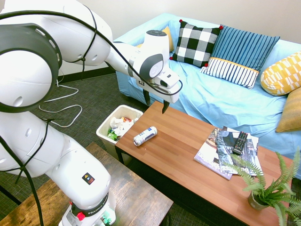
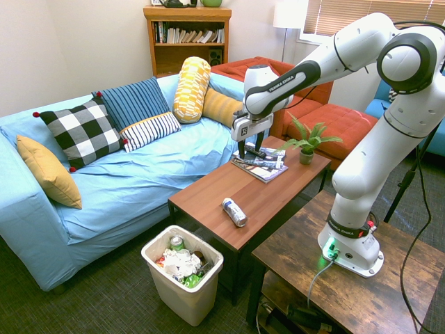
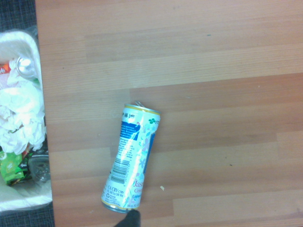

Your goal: Throw the can in the trash bin

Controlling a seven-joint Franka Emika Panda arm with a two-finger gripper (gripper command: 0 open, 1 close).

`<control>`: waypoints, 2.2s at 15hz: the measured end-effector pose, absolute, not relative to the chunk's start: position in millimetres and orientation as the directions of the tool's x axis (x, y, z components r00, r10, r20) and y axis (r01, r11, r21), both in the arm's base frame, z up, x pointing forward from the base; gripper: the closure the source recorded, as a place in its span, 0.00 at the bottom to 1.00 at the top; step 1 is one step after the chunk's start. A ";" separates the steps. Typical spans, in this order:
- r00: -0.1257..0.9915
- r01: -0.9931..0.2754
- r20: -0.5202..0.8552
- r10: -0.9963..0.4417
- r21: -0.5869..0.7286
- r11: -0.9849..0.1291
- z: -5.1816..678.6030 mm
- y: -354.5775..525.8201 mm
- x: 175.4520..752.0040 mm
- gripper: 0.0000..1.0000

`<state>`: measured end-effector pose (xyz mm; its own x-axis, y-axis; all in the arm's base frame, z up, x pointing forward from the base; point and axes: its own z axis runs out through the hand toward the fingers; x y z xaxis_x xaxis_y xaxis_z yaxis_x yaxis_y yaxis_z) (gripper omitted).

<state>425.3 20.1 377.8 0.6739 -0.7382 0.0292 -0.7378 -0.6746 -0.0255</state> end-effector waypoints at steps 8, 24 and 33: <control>0.631 -0.776 -0.019 -0.776 -0.014 -0.631 324.5 37.9 422.5 0.00; 0.603 -0.792 -0.037 -0.797 0.095 -0.603 146.4 79.7 458.2 0.00; 0.600 -0.789 -0.057 -0.798 0.129 -0.601 100.7 98.6 461.9 1.00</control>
<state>461.9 98.6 100.7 0.5995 -0.7983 -0.0571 -0.7885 -0.6014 0.1286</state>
